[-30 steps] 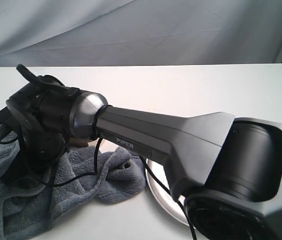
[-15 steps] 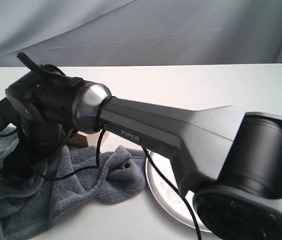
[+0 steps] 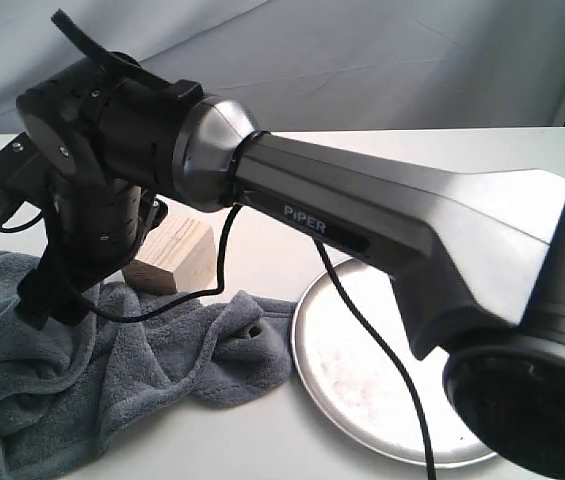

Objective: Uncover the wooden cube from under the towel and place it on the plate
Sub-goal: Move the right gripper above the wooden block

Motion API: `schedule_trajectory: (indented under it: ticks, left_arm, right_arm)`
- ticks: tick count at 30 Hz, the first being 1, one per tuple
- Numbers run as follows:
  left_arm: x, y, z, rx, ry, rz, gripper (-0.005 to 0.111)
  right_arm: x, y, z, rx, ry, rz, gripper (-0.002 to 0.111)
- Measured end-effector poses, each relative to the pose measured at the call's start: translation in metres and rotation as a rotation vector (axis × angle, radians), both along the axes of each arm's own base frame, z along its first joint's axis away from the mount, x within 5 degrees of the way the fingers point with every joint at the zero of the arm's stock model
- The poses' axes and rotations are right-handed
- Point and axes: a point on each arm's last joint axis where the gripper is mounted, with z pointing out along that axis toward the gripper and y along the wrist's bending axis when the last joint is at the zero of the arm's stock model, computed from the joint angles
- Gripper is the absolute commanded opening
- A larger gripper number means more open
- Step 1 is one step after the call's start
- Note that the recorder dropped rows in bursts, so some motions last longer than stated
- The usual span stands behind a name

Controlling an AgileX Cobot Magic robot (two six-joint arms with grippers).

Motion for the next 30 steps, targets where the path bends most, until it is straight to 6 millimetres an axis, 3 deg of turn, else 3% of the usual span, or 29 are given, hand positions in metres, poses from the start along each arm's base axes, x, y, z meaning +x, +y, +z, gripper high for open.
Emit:
schedule_trajectory:
  ticks: [8,16,22,30]
  left_arm:
    - [0.000,0.000,0.000,0.000,0.000,0.000,0.000]
    - [0.000,0.000,0.000,0.000,0.000,0.000,0.000]
    - [0.000,0.000,0.000,0.000,0.000,0.000,0.000]
    - [0.000,0.000,0.000,0.000,0.000,0.000,0.000]
  right_arm:
    - [0.021,-0.016,-0.001,-0.026,-0.006,-0.008,0.084]
    - [0.044,-0.035,-0.002,-0.034,-0.009,-0.053,0.105]
    - [0.052,-0.042,0.000,-0.039,-0.025,-0.038,0.105]
    - [0.057,-0.035,0.003,0.031,-0.090,-0.021,0.105]
